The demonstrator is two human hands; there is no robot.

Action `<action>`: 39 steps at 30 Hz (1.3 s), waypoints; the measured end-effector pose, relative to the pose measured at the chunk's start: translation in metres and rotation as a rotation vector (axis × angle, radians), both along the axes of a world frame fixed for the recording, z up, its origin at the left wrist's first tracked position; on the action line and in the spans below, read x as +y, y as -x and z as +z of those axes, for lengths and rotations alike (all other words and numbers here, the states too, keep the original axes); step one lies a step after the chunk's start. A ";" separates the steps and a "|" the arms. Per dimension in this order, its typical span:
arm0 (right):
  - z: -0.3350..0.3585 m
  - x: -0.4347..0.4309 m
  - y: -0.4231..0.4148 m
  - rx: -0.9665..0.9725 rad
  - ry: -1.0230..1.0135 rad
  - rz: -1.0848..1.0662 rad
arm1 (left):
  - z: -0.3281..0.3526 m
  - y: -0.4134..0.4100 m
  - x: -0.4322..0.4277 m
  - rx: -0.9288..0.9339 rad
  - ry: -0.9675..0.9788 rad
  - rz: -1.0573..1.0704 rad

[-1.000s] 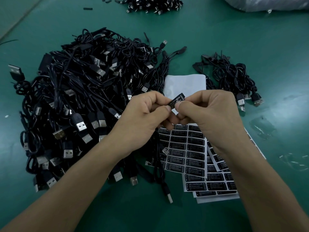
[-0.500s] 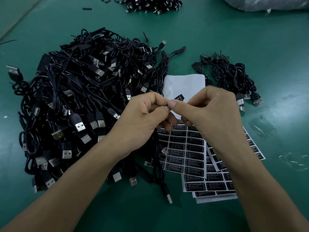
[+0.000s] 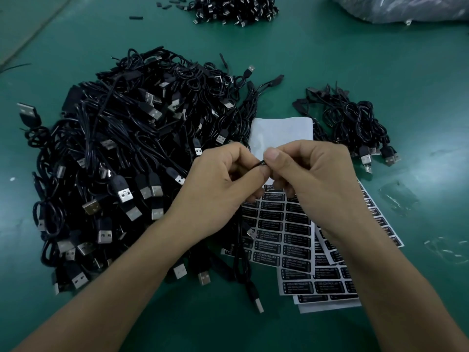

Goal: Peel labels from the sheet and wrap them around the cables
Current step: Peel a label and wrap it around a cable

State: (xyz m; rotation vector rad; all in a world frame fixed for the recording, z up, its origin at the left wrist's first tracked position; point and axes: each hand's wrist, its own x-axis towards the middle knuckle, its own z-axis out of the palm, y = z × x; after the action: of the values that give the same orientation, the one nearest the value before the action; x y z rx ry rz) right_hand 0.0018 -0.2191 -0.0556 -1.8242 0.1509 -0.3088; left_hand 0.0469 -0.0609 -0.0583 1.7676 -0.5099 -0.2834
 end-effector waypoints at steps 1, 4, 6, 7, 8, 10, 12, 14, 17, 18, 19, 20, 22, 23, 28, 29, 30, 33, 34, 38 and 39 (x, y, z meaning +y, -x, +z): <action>0.000 0.000 0.000 0.000 0.011 0.005 | 0.001 0.001 0.000 -0.047 -0.031 0.008; 0.002 0.000 0.001 -0.020 0.021 0.012 | 0.007 0.001 0.003 -0.245 -0.154 0.024; 0.004 0.003 0.003 -0.066 -0.004 0.033 | 0.016 -0.001 0.007 -0.381 -0.268 0.055; 0.005 0.004 0.003 -0.087 -0.017 0.053 | 0.020 -0.002 0.009 -0.403 -0.305 0.070; 0.005 0.006 0.004 -0.095 -0.030 0.079 | 0.024 -0.004 0.012 -0.399 -0.318 0.077; 0.003 0.011 0.005 -0.051 -0.049 0.142 | 0.028 -0.008 0.016 -0.359 -0.290 0.080; -0.001 0.016 0.006 0.042 -0.041 0.193 | 0.032 -0.011 0.018 -0.319 -0.200 0.102; -0.004 0.023 0.008 0.111 0.002 0.237 | 0.035 -0.013 0.018 -0.278 -0.089 0.154; -0.004 0.030 0.010 0.137 0.019 0.324 | 0.038 -0.018 0.020 -0.172 0.059 0.271; -0.004 0.031 0.010 0.128 -0.012 0.341 | 0.039 -0.019 0.020 -0.145 0.101 0.302; -0.005 0.030 0.010 0.116 -0.037 0.346 | 0.039 -0.020 0.021 -0.120 0.139 0.327; -0.004 0.030 0.010 0.107 -0.050 0.345 | 0.039 -0.021 0.022 -0.097 0.175 0.348; 0.001 0.028 0.010 0.108 -0.073 0.340 | 0.039 -0.022 0.023 -0.060 0.233 0.381; 0.004 0.025 0.010 0.120 -0.113 0.334 | 0.039 -0.023 0.024 -0.044 0.256 0.396; 0.018 -0.008 0.006 0.169 -0.202 0.116 | 0.042 -0.023 0.028 0.076 0.356 0.401; 0.018 -0.016 0.005 0.162 -0.147 0.031 | 0.042 -0.023 0.028 0.090 0.359 0.393; 0.018 -0.025 0.002 0.146 -0.062 -0.072 | 0.043 -0.023 0.028 0.097 0.357 0.389; 0.023 -0.055 -0.009 0.081 0.233 -0.394 | 0.043 -0.023 0.028 0.095 0.327 0.395; 0.025 -0.064 -0.014 0.074 0.318 -0.464 | 0.043 -0.023 0.028 0.092 0.319 0.398; 0.030 -0.086 -0.041 0.201 0.638 -0.530 | 0.043 -0.022 0.028 0.081 0.301 0.405; 0.031 -0.088 -0.046 0.235 0.664 -0.536 | 0.043 -0.022 0.028 0.080 0.294 0.407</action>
State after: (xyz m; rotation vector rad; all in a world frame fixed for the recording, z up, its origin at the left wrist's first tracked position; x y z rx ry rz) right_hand 0.0481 -0.3069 -0.0249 -2.4587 0.7866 -0.5651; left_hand 0.0692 -0.0326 -0.0155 1.5233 -0.1182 0.0084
